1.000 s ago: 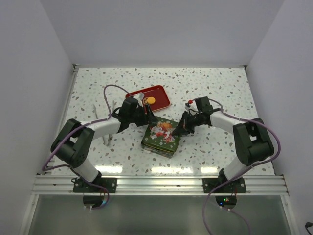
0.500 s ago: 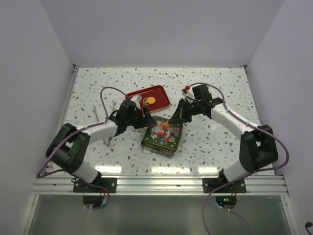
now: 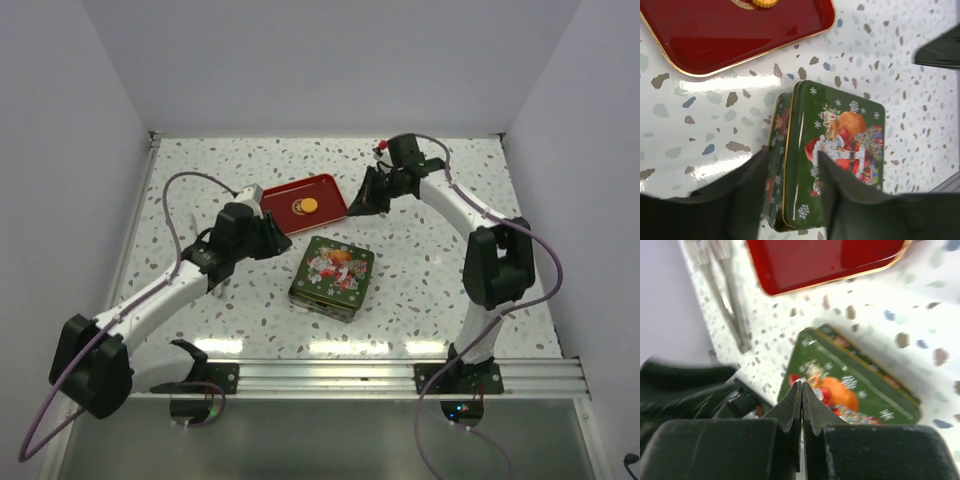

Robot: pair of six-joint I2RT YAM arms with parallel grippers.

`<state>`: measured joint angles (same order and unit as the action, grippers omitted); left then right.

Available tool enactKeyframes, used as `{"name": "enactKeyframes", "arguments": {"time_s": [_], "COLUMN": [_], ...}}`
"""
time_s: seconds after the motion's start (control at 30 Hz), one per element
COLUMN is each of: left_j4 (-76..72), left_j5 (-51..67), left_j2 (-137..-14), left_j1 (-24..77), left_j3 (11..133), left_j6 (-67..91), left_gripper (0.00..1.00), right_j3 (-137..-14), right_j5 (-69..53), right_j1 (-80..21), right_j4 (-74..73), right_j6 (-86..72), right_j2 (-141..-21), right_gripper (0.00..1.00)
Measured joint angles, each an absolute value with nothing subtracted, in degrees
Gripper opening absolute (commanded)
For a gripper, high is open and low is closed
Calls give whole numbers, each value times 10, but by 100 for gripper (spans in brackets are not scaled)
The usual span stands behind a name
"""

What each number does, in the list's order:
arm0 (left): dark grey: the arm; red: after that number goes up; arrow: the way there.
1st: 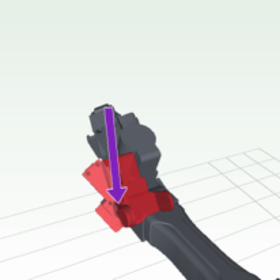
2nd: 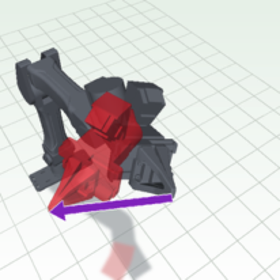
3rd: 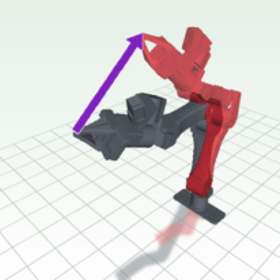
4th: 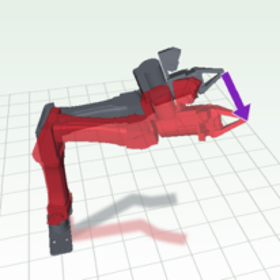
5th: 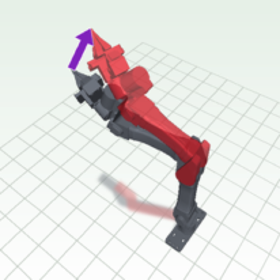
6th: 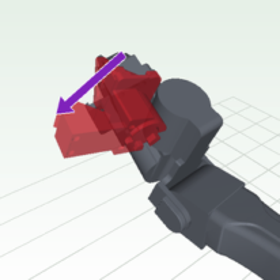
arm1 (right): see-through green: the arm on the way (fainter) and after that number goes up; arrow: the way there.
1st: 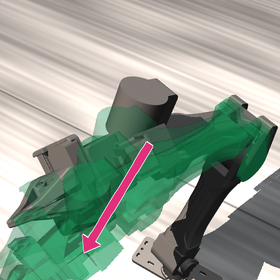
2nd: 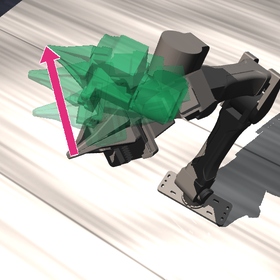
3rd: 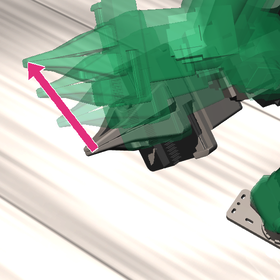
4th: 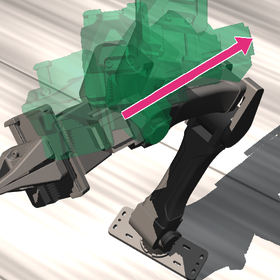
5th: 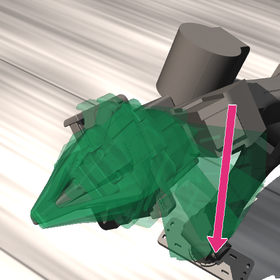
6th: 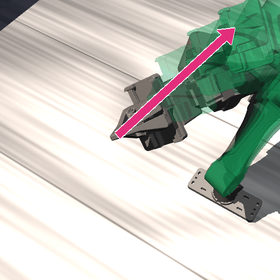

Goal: Pack the cookies

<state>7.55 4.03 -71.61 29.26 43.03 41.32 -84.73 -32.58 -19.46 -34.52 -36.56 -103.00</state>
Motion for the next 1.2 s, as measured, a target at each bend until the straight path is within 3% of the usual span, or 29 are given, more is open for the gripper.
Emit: {"name": "enactKeyframes", "arguments": {"time_s": [0.03,0.1,0.4,0.87,1.2], "left_j4": [91,114,161,108,45], "left_j5": [34,26,70,61,10], "left_j2": [-689,-641,-507,-587,-656], "left_j1": [292,293,313,507,557], "left_j3": [430,427,288,212,207], "left_j6": [408,401,394,458,507], "left_gripper": [21,1,0,0,0], "right_j3": [-861,-882,-894,-825,-768], "right_j5": [-319,-305,-275,-274,-276], "right_j1": [-189,-181,-170,-172,-176], "right_j4": [-357,-375,-419,-410,-392], "right_j6": [-360,-349,-310,-300,-304], "right_j2": [-1049,-1079,-1164,-1167,-1148], "right_gripper": [0,0,0,0,0]}}
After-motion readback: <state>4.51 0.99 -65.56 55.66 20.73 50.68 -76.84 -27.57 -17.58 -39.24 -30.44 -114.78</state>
